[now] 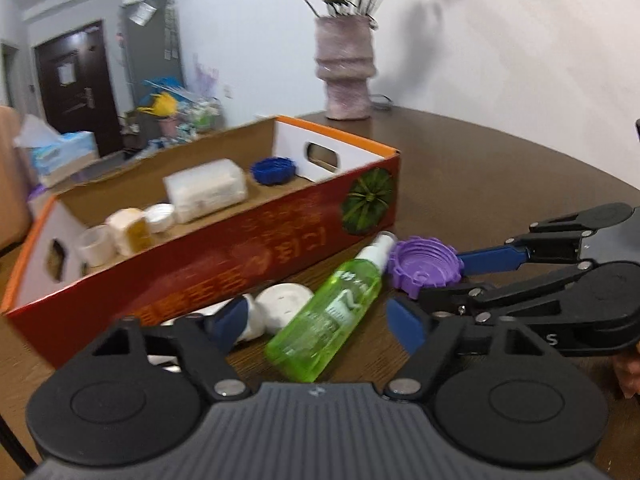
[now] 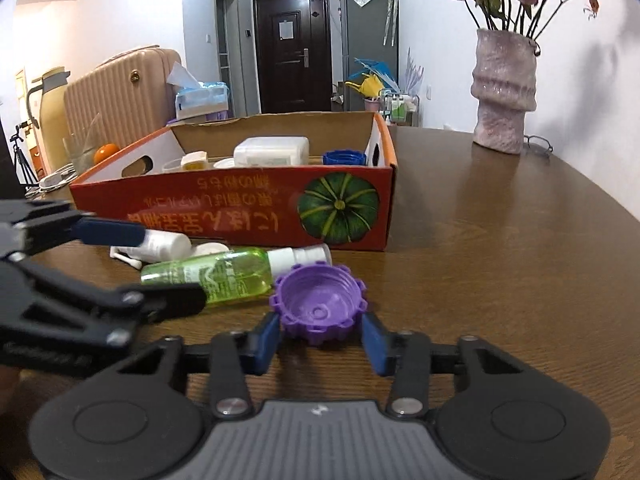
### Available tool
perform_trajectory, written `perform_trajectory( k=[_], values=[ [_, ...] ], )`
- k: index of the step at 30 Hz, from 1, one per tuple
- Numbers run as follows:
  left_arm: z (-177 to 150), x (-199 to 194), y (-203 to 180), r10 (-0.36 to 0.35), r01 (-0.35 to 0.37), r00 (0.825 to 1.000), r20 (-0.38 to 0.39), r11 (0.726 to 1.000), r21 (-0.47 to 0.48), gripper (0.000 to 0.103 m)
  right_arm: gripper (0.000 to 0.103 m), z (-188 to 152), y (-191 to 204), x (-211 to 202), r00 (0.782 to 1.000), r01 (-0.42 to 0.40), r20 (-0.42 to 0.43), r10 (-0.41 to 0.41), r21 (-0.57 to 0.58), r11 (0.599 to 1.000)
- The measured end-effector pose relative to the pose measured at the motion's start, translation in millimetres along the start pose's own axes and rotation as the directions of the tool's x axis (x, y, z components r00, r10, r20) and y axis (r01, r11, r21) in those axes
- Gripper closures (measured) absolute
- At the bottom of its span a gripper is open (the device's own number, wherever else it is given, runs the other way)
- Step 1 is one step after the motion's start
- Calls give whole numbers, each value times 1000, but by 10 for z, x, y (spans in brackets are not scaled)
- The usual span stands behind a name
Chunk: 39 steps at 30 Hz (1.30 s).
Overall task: Organize rigid objects
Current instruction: 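Grasp the green spray bottle with the left tool while the right tool grasps the purple cap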
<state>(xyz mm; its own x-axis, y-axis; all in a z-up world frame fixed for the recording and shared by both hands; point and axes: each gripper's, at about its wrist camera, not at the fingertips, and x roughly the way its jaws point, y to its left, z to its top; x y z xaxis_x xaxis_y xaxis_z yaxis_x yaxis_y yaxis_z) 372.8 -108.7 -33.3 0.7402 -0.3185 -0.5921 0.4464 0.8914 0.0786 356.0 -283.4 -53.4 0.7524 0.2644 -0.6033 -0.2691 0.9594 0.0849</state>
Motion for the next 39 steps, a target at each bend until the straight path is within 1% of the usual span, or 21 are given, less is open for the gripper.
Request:
perform_trajectory(
  k=[1, 3, 4, 7, 9, 11, 13, 14, 15, 19, 22, 24, 25, 28, 31, 36, 39],
  values=[
    [14, 50, -19, -12, 12, 1000, -9, 1000, 3, 35, 65, -2, -38, -10, 1000, 0, 4, 0, 12, 1000],
    [40, 154, -65, -36, 36, 999, -24, 999, 14, 42, 65, 1, -93, -27, 1000, 11, 10, -12, 21, 1000],
    [52, 197, -95, -40, 41, 999, -25, 999, 23, 42, 65, 4, -123, -29, 1000, 18, 12, -18, 24, 1000],
    [80, 277, -153, -47, 48, 999, -25, 998, 39, 51, 64, 28, -193, -12, 1000, 22, 18, -22, 30, 999],
    [93, 308, -159, -58, 59, 998, -25, 998, 37, 57, 60, 50, -235, 15, 1000, 21, 16, -21, 27, 999],
    [88, 343, -165, -59, 60, 998, -36, 998, 35, 58, 50, 72, -278, 43, 999, 28, 14, -29, 29, 999],
    [68, 353, -177, -56, 58, 998, -37, 997, 41, 61, 45, 88, -304, 51, 999, 26, 21, -27, 26, 999],
    [59, 325, -185, -58, 60, 998, -35, 997, 50, 65, 42, 94, -311, 50, 999, 19, 26, -20, 25, 999],
    [52, 305, -196, -63, 65, 997, -35, 996, 58, 71, 42, 102, -314, 49, 999, 10, 30, -10, 25, 1000],
    [1, 206, -218, -59, 61, 998, -38, 997, 45, 72, 42, 152, -323, 124, 1000, -12, 22, 11, 20, 1000],
    [-53, 54, -208, -30, 31, 999, -24, 999, 19, 72, 43, 187, -308, 190, 1000, -25, 5, 25, 5, 1000],
    [-75, -75, -176, -12, 12, 1000, -12, 1000, -15, 72, 45, 203, -286, 228, 1000, -29, -6, 29, -6, 1000],
    [-87, -152, -154, -6, 6, 1000, -3, 999, -33, 72, 51, 201, -271, 227, 1000, -28, -3, 28, -9, 1000],
    [-120, -386, -112, 25, -23, 999, 24, 997, -74, 72, 51, 187, -239, 211, 1000, -16, -1, 16, -11, 1000],
    [-178, -610, -73, 42, -36, 998, 46, 993, -115, 72, 51, 142, -170, 106, 1000, -7, 12, 7, 10, 1000],
    [-346, -893, -46, 66, -58, 997, 49, 988, -146, 72, 51, -8, 64, -221, 998, -34, 46, 33, 18, 999],
    [-437, -1077, -31, 81, -69, 995, 64, 984, -165, 72, 51, -125, 220, -431, 998, -38, 59, 36, 22, 999]
  ],
)
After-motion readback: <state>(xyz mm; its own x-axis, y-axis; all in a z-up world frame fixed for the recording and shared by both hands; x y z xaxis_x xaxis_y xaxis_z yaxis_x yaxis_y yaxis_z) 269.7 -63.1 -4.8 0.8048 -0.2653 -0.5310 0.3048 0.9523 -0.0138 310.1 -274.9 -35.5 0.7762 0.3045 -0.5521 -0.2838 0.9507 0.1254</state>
